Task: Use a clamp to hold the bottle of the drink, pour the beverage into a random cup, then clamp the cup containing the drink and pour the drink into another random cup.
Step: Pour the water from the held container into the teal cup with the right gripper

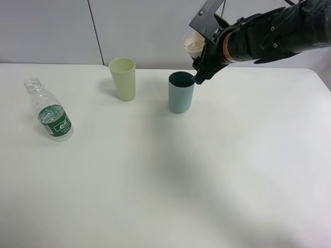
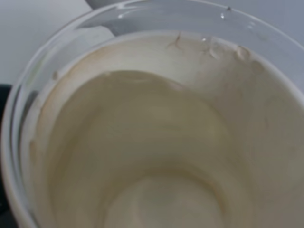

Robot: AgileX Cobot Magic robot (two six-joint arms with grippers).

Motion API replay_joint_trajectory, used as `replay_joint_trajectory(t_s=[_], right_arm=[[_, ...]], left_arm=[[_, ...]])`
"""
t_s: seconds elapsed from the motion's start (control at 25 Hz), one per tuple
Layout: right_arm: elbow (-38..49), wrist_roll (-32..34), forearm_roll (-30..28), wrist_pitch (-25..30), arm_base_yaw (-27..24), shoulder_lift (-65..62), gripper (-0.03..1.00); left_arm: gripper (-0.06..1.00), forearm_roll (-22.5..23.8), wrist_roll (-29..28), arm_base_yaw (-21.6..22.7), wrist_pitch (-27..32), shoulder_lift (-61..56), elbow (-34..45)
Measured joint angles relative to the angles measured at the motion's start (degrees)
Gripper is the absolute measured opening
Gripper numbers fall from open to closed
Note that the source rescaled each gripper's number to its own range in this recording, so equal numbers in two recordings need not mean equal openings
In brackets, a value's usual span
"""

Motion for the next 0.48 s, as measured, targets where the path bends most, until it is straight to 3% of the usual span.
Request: replay_joint_trajectory(t_s=[0.48], right_arm=[[-1.08,-7.44,0.00,3.07,1.87,0.81,0.00]], left_arm=[[1.00,0.00,0.06,0.00,0.00,0.00,0.00]])
